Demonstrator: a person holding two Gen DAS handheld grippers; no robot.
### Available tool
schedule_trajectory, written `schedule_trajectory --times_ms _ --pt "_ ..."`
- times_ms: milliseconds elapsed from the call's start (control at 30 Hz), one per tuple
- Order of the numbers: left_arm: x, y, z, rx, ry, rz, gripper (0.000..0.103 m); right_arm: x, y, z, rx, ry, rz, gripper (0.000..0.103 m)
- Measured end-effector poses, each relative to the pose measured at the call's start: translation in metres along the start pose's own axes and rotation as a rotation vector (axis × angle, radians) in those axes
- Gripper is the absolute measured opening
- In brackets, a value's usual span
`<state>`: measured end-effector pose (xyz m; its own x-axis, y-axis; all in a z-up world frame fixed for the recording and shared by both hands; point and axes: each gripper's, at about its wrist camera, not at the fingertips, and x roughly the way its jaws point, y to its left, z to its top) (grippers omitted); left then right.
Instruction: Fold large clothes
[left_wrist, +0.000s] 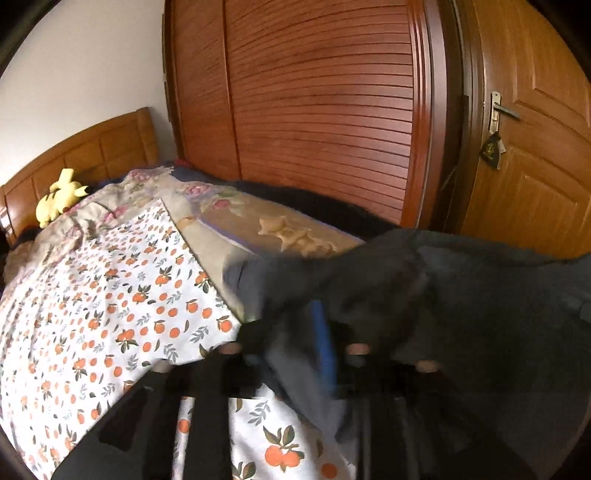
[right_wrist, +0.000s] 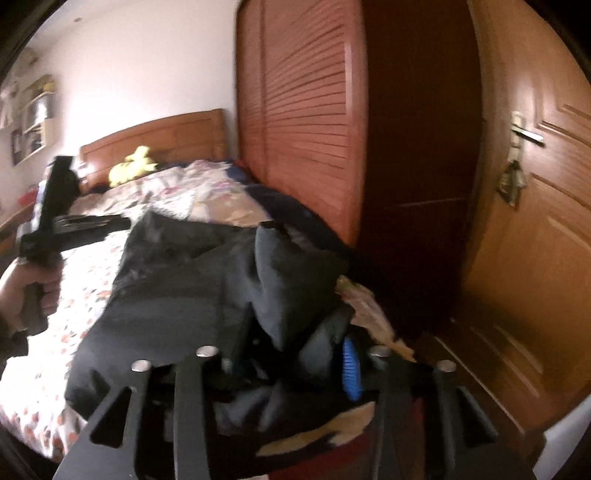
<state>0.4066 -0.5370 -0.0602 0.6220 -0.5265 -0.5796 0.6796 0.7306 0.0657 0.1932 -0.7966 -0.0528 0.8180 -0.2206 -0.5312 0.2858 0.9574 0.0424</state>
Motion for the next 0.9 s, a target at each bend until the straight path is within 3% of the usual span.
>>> schedule_trajectory --times_ms 33,67,100,133,367,700,900 --pt "-0.007 0.006 -0.004 -0.006 -0.010 0.001 0.051 0.000 -0.002 -0.001 0.008 0.007 -0.007 0.040" --pt "-0.010 0.009 -0.006 -0.008 -0.015 0.005 0.058 -0.003 -0.002 -0.002 0.015 0.004 -0.022 0.046" --pt "-0.014 0.011 -0.008 -0.006 -0.025 0.007 0.060 -0.006 -0.004 -0.002 0.019 -0.005 -0.045 0.062" --pt "-0.018 0.012 -0.010 -0.003 -0.030 0.006 0.063 -0.012 -0.006 -0.001 0.020 -0.027 -0.084 0.065" --pt "-0.082 0.022 -0.035 -0.013 -0.119 -0.023 0.101 -0.052 0.011 0.006 -0.029 -0.113 -0.061 0.070" --pt "-0.201 0.055 -0.109 -0.065 -0.180 0.049 0.101 -0.071 0.124 0.003 -0.122 -0.157 0.130 0.094" --pt "-0.280 0.087 -0.159 -0.120 -0.194 0.157 0.101 -0.077 0.200 -0.013 -0.153 -0.138 0.265 0.095"
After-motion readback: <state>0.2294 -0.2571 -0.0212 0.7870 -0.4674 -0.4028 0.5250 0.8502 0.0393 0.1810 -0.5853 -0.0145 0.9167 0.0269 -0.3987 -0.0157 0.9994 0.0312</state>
